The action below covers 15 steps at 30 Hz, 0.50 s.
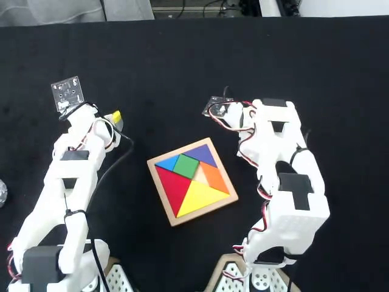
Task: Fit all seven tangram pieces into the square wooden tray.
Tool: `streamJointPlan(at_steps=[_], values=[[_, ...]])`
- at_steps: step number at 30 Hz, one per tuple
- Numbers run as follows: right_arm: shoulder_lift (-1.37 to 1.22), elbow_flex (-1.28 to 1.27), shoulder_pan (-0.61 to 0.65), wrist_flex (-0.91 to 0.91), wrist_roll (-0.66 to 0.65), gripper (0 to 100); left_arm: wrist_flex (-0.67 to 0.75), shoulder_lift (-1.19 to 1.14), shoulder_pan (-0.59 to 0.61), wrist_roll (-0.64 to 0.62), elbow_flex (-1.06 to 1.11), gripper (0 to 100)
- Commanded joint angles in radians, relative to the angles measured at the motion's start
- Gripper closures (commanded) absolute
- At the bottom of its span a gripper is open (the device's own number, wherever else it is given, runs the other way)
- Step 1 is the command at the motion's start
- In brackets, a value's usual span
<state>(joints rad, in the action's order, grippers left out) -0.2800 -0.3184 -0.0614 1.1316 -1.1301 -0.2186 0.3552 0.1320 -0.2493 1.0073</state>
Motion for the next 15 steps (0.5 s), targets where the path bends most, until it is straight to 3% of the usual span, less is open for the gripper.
streamJointPlan(at_steps=[1, 8, 12, 15], values=[[0.074, 0.044, 0.014, 0.061, 0.161, 84.3, 0.002, 0.003, -0.012, 0.008, -0.045, 79], [0.275, 0.097, 0.064, 0.245, 0.453, 84.3, 0.002, 0.003, -0.012, 0.008, -0.045, 79], [0.334, 0.039, 0.114, 0.255, 0.46, 84.2, -0.002, 0.003, -0.012, 0.008, -0.045, 79], [0.323, -0.015, 0.112, 0.212, 0.384, 82.5, -0.003, 0.003, -0.012, 0.008, -0.045, 79]])
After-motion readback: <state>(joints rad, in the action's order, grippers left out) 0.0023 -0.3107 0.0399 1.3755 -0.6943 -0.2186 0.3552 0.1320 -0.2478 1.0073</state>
